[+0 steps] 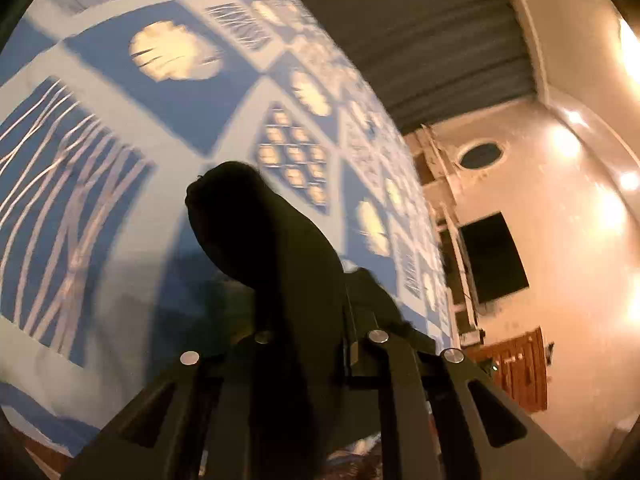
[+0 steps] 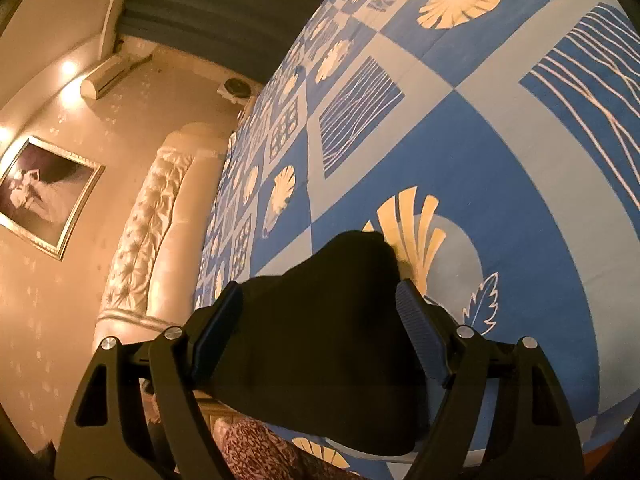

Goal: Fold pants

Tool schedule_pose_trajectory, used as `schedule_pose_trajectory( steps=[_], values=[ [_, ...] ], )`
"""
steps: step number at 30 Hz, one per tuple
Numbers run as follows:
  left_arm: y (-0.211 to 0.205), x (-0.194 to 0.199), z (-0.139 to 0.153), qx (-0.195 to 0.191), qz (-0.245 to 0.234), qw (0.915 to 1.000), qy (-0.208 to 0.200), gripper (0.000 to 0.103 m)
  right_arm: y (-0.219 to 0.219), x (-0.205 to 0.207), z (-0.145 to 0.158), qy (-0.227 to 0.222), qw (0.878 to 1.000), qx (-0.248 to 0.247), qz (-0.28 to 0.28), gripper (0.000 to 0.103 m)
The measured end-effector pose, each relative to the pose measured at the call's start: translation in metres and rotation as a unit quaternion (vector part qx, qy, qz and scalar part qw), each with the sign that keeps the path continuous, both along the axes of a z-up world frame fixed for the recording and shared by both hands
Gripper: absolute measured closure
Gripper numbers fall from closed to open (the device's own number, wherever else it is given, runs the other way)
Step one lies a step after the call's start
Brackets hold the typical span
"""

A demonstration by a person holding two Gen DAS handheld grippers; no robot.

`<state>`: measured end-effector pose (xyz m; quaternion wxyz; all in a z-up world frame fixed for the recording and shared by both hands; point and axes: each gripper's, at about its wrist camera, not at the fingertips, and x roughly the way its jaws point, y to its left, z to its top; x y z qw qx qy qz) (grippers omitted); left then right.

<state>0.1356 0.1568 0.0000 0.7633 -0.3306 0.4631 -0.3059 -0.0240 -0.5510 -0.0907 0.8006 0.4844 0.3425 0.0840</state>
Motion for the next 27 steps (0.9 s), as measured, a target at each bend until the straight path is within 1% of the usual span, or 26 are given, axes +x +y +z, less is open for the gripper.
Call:
schedule_pose_trajectory(
  steps=[3,5,8,10,12,14,17,19,22,24,26,27],
  values=[
    [-0.026,-0.013,0.031,0.011,-0.023,0.9996,-0.015,0.09,0.001,0.001,-0.001,0.004,1.0,0.001,-0.002,0.024],
    [-0.054,-0.016,0.043,0.009,-0.038,0.999,-0.023,0.09,0.003,0.002,0.001,0.002,1.0,0.002,-0.002,0.024],
    [-0.1,-0.027,0.055,0.014,-0.065,0.997,-0.04,0.09,0.009,0.004,0.004,-0.002,1.0,0.003,0.0,0.024],
    [-0.13,-0.031,0.06,0.025,-0.085,0.9948,-0.05,0.09,0.012,0.006,0.005,-0.003,1.0,0.006,0.004,0.024],
    [-0.163,-0.037,0.062,0.047,-0.108,0.9913,-0.06,0.09,0.015,0.008,0.005,-0.003,1.0,0.004,0.009,0.024],
    [-0.196,-0.046,0.058,0.066,-0.131,0.9868,-0.068,0.09,0.019,0.011,0.004,-0.002,1.0,0.005,0.016,0.024],
    [-0.241,-0.052,0.041,0.088,-0.158,0.9817,-0.059,0.09,0.023,0.013,0.001,0.002,1.0,0.009,0.022,0.024],
    [-0.269,-0.059,0.026,0.124,-0.171,0.9754,-0.062,0.09,0.026,0.014,-0.001,0.003,1.0,0.01,0.027,0.024],
    [-0.294,-0.062,0.004,0.166,-0.177,0.9685,-0.058,0.089,0.028,0.015,-0.002,0.002,1.0,0.009,0.028,0.024],
    [-0.311,-0.064,-0.011,0.205,-0.177,0.9607,-0.062,0.088,0.029,0.015,-0.002,0.002,1.0,0.01,0.028,0.024],
    [-0.32,-0.07,-0.019,0.228,-0.171,0.9563,-0.065,0.079,0.027,0.017,-0.002,0.001,1.0,0.013,0.026,0.024],
    [-0.324,-0.074,-0.021,0.229,-0.17,0.9562,-0.064,0.069,0.027,0.017,-0.002,0.001,1.0,0.014,0.025,0.024]
  ],
)
